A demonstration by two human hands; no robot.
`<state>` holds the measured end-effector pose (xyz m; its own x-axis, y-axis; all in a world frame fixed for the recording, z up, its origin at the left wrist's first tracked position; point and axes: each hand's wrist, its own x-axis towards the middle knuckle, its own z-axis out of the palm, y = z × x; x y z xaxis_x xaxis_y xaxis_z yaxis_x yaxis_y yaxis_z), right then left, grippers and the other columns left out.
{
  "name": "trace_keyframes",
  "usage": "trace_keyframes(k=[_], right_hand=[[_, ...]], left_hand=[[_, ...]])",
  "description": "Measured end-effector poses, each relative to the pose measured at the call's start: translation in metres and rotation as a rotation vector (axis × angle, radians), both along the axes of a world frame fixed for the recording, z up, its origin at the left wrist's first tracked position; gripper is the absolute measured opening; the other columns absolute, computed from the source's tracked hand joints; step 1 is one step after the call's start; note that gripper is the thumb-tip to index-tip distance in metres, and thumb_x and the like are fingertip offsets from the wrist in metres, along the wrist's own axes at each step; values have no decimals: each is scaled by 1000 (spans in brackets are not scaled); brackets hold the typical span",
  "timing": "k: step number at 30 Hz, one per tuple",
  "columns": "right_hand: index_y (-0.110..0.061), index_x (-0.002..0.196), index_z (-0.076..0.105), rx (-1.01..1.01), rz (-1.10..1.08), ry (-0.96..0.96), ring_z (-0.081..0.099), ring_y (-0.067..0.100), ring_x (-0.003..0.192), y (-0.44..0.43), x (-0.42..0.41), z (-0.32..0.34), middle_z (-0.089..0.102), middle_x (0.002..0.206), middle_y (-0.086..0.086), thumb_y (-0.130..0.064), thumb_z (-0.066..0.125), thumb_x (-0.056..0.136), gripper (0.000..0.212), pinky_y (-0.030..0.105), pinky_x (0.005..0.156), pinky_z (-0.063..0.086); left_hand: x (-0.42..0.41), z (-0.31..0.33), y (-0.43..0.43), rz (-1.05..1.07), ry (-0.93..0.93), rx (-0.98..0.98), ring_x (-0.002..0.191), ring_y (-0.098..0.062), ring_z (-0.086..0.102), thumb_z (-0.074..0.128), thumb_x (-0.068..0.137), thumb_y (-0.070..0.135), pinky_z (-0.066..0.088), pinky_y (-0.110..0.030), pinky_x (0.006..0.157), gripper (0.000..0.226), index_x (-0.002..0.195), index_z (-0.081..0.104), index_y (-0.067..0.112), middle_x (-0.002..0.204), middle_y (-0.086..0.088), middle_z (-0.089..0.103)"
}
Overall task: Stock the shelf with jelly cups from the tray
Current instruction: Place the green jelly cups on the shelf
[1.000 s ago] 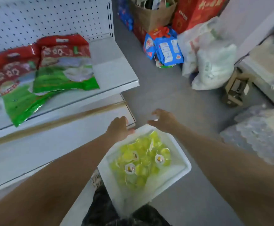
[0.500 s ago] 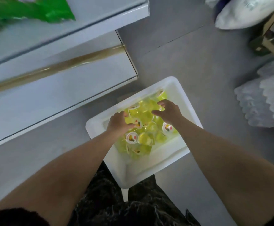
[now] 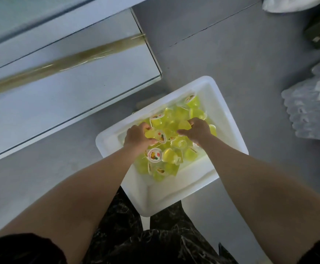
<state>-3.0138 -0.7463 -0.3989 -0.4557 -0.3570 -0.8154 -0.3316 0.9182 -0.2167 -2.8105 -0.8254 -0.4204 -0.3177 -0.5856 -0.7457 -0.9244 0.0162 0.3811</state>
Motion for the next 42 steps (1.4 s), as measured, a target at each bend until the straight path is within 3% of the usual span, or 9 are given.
trace_keyframes(k=[7,10,13,15,18,24,32,37,42], right_hand=[[-15,135,47,-71,-397,-186,58,26,111,23,5,17,55,128,7,-44,87,67,84,39,95,52],[-18,134,45,-152,-523,-309,61,21,86,24,4,46,61,102,2,-37,84,75,73,32,73,53],[-13,134,46,-218,-532,-356,62,19,72,23,1,75,65,100,6,-36,85,74,75,24,54,48],[-8,135,45,-272,-521,-383,66,16,66,21,-1,96,68,100,8,-37,88,69,83,28,60,55],[-8,133,45,-377,-516,-424,73,21,80,19,-2,129,69,108,9,-32,89,67,82,41,94,55],[-20,103,62,-636,-350,-456,66,19,77,2,4,202,68,92,7,-26,88,70,42,31,68,49],[-11,109,55,-921,-208,-463,67,17,84,-44,18,314,66,95,5,-18,84,75,45,33,75,57],[-15,115,63,-1131,-75,-489,69,22,93,-80,27,404,69,108,14,-18,83,76,44,28,73,55],[-6,105,71,-1305,84,-465,67,14,87,-111,51,494,72,98,9,-17,78,81,28,20,72,53]], left_hand=[[2,28,-2,82,-10,102,95,-17,58,80,67,56,40,-27,75,61,110,58,18,104,4,60],[5,49,2,231,32,186,89,-17,57,80,67,57,41,-29,71,59,102,56,16,97,3,59],[9,72,4,404,151,304,89,-20,60,81,68,56,51,-32,80,61,102,58,10,94,-1,59],[10,92,4,542,252,407,97,-22,66,81,70,54,55,-38,91,62,106,58,10,98,-2,62],[6,131,4,742,385,511,94,-23,69,78,76,49,57,-37,88,52,109,58,14,104,-4,63],[-1,220,-1,987,616,516,77,-29,62,74,85,35,59,-42,82,28,93,66,10,83,-14,53],[13,344,-24,700,857,339,69,-16,54,60,93,19,48,-27,73,10,86,66,14,72,-4,56],[40,443,-57,409,786,42,62,-11,54,68,89,21,47,-20,61,17,80,61,8,66,-2,55],[72,532,-87,303,721,-285,61,-9,56,79,79,25,46,-16,55,28,91,67,3,74,-7,61]])
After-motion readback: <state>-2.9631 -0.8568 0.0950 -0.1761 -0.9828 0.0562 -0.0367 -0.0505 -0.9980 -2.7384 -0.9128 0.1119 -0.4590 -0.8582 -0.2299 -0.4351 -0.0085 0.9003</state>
